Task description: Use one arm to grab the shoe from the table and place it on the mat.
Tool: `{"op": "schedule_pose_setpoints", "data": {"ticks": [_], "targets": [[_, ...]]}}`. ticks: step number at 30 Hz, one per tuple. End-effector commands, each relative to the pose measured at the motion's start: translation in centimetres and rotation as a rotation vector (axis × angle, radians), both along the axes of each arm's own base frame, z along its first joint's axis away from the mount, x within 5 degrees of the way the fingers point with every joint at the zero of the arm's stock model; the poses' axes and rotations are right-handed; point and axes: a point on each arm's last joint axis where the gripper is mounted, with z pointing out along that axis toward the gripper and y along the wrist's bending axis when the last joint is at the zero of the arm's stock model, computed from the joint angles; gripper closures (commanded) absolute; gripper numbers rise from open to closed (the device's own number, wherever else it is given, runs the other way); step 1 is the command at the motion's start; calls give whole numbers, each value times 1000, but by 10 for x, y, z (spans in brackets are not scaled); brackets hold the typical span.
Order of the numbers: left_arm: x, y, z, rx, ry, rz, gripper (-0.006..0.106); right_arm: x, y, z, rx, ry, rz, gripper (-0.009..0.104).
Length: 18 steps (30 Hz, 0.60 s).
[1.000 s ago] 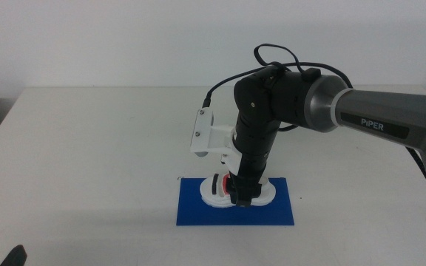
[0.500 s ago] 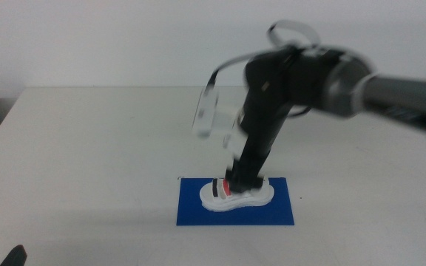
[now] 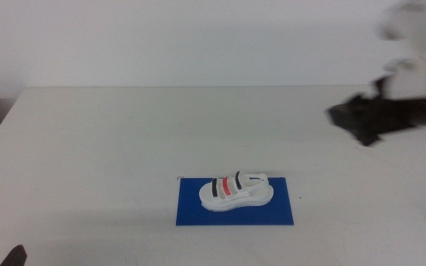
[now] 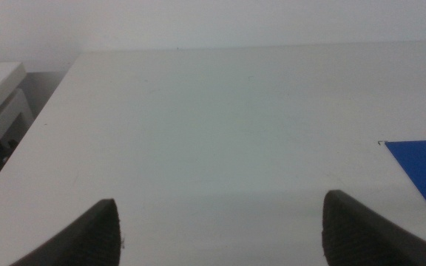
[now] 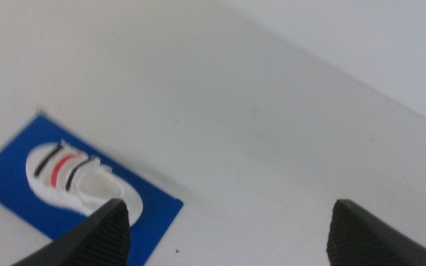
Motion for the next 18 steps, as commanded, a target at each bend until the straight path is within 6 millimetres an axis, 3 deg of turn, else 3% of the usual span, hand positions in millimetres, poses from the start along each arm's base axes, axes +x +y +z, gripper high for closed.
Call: {"op": "schedule_pose_setpoints", "data": {"ticks": [1,6,10,18], "targets": [[1,0,6,-16,-86,4,7,-23,-18,18,138,-175,-75,3],[1,0,6,-16,-86,4,7,-69,-46,0,221,-291,-158,3],[1,0,6,-16,-86,4,7,-99,-56,-26,250,-393,-150,3],[1,0,6,-16,-86,4,7,-131,-66,-67,255,-442,-140,4]]}}
